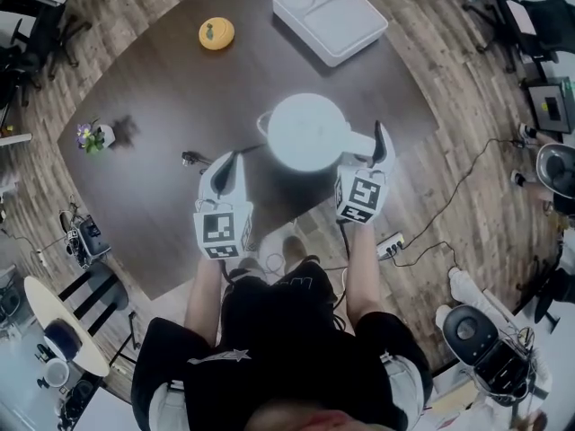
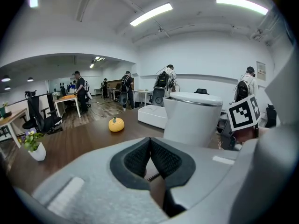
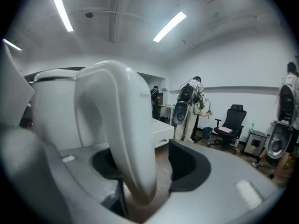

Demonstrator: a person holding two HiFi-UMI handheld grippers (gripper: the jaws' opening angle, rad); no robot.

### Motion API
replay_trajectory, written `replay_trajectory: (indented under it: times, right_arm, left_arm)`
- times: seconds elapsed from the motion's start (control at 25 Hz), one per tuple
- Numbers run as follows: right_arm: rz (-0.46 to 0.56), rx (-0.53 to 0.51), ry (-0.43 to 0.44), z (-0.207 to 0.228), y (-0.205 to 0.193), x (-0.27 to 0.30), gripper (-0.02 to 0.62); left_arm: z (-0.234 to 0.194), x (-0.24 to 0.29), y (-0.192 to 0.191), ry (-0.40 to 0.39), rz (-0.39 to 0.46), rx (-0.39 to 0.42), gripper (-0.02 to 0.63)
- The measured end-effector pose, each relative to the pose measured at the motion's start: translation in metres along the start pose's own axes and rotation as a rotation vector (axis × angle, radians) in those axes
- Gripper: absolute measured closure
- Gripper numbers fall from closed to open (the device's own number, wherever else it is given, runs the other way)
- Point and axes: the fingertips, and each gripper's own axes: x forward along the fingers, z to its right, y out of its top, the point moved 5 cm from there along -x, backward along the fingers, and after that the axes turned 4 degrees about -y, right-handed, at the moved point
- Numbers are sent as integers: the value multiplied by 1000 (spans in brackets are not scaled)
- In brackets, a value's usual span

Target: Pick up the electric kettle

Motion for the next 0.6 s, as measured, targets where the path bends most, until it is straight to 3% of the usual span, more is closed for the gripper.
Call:
replay_trajectory:
  times: [0.32, 0.6]
  right_arm:
    - [4, -23, 5, 1, 1, 13, 365]
    - [8, -72, 8, -5, 3, 19, 515]
  left_arm:
    - [-12, -2, -8, 35, -18, -8, 595]
    - [-16, -4, -11, 56, -28, -12, 595]
